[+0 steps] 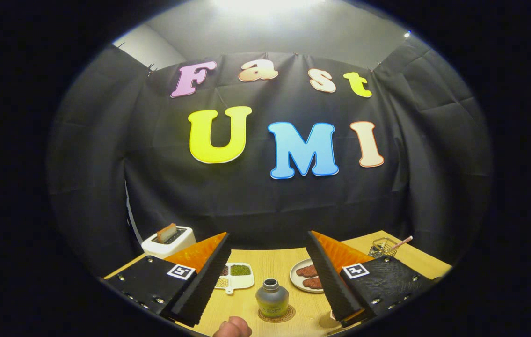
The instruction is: Take the bottle from table, then pour the juice into the cup, finally place the bottle on the coaster
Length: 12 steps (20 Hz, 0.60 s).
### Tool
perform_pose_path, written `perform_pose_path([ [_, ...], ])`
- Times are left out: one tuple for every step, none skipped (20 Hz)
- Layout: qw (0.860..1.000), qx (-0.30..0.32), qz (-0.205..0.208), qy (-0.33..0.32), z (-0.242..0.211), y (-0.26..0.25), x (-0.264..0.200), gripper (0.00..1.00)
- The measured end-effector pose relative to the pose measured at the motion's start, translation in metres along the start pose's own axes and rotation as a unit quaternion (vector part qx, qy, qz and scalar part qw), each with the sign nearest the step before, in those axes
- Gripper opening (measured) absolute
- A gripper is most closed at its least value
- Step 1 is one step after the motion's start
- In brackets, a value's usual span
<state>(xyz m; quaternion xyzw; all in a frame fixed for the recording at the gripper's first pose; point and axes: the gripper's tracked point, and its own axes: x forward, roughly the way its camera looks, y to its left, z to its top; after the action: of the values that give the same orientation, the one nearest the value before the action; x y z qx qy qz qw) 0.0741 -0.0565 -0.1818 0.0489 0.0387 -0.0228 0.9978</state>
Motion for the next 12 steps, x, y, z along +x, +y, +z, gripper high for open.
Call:
perform_pose_path([
  [1.0,0.006,0.01,-0.003,0.02,0.004,-0.006,0.99],
  [1.0,0.011,0.019,-0.007,0.038,0.008,-0.011,0.99],
  [1.0,0.009,0.022,-0.01,0.056,0.011,-0.016,0.99],
  [1.0,0.004,0.019,-0.013,0.07,0.009,-0.023,0.99],
  [1.0,-0.004,0.012,-0.016,0.083,0.007,-0.028,0.99],
  [1.0,-0.008,0.0,-0.015,0.093,0.004,-0.033,0.99],
  [1.0,-0.009,-0.012,-0.012,0.1,0.0,-0.037,0.99],
  [1.0,-0.005,-0.015,-0.011,0.105,0.002,-0.04,0.99],
  [1.0,-0.003,-0.013,-0.014,0.11,0.007,-0.043,0.99],
  [1.0,-0.005,-0.015,-0.015,0.112,0.01,-0.046,0.99],
  [1.0,-0.014,-0.018,-0.014,0.11,0.011,-0.048,0.99],
  [0.999,-0.026,-0.02,-0.011,0.108,0.013,-0.05,0.99],
])
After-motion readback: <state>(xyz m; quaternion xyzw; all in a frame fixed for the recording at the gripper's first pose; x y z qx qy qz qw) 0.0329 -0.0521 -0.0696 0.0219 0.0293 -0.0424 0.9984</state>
